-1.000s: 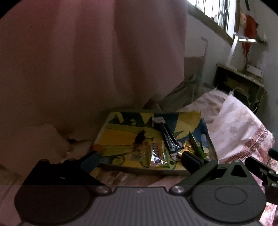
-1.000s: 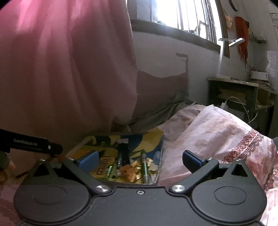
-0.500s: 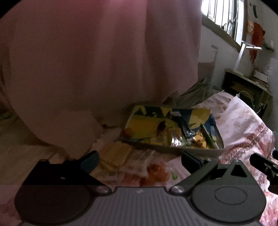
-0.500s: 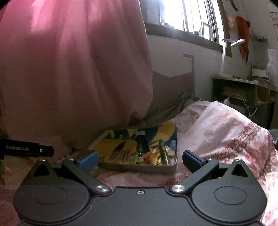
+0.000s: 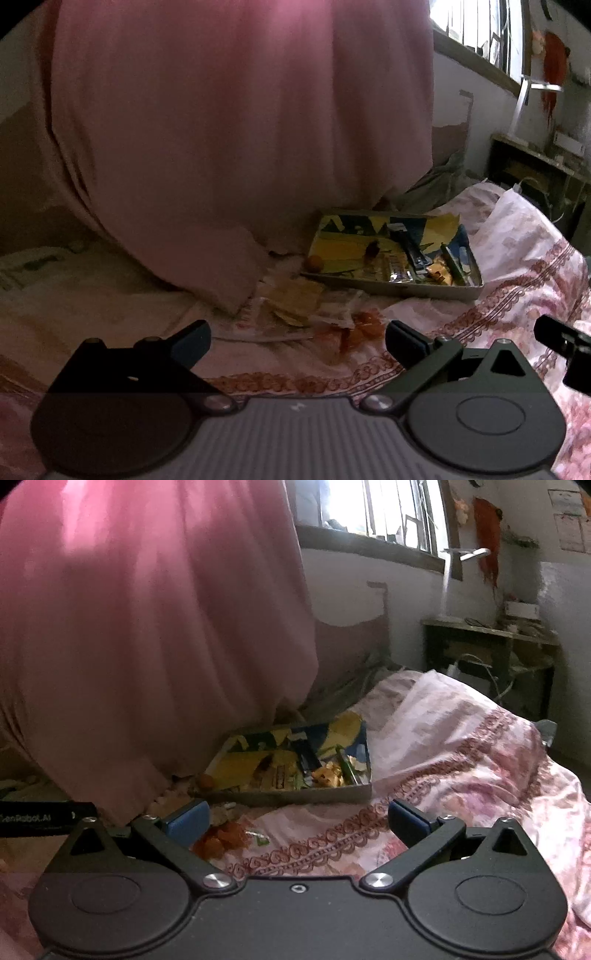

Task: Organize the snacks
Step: 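Withdraw both grippers from the box toward the snacks on the sheet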

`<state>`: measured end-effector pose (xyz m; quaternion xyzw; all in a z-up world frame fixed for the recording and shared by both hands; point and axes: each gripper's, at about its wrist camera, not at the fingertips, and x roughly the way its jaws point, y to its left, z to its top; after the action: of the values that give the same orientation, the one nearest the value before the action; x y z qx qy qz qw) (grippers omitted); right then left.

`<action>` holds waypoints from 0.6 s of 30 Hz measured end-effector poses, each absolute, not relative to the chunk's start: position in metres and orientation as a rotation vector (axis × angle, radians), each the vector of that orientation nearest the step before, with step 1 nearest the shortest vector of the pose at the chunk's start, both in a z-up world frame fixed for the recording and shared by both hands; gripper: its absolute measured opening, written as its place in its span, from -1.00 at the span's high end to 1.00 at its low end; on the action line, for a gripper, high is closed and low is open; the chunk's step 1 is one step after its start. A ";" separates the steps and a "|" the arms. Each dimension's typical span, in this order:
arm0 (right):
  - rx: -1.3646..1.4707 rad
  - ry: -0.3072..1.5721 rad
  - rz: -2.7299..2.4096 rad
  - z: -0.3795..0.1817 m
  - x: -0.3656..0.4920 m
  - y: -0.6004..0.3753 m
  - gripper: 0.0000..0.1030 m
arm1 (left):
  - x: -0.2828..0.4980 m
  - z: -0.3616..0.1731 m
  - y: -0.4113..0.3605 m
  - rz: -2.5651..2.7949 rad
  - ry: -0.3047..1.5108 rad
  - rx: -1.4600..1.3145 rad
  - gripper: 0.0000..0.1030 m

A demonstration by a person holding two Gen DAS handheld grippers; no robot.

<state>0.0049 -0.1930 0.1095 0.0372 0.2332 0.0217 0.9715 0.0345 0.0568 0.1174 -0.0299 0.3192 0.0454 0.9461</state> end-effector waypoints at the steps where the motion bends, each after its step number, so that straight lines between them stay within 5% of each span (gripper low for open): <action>1: 0.079 0.486 0.037 0.114 0.003 -0.191 -0.99 | 0.034 0.120 0.056 0.101 0.656 -0.050 -0.99; 18: 0.012 0.900 0.039 0.151 0.096 -0.135 -0.99 | 0.112 0.106 0.129 0.144 0.782 -0.139 -0.99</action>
<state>0.0957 -0.1348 0.1506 0.0058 0.4350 0.0188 0.9002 0.1120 0.1289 0.1060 -0.0675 0.3805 0.0698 0.9197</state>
